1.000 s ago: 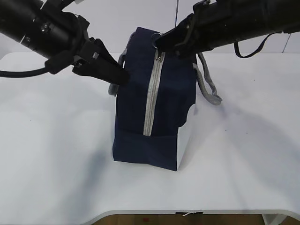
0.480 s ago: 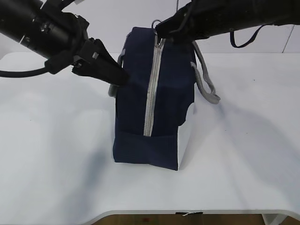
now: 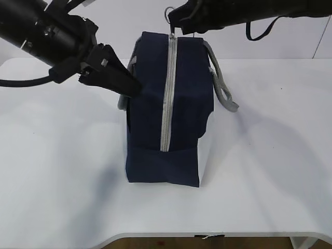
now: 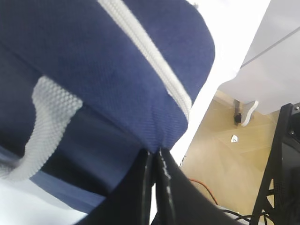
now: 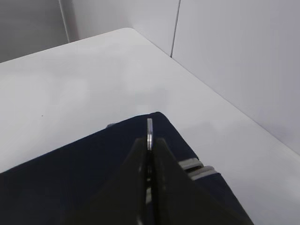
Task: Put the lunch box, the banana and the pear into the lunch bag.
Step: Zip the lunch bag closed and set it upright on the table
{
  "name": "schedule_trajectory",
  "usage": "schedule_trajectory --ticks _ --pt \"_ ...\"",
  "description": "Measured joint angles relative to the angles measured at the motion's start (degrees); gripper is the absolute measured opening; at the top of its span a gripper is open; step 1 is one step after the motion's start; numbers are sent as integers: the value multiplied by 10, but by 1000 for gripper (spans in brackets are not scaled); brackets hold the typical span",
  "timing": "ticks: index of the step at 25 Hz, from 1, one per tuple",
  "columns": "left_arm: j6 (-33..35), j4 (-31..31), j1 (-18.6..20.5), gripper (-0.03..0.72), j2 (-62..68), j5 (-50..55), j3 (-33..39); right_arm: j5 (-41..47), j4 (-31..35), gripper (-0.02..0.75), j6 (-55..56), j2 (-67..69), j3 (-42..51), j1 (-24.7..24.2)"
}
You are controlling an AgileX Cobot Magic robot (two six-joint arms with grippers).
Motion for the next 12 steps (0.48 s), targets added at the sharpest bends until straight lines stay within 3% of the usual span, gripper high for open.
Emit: schedule_trajectory --ticks 12 --pt "-4 8 0 -9 0 8 0 -25 33 6 2 35 -31 0"
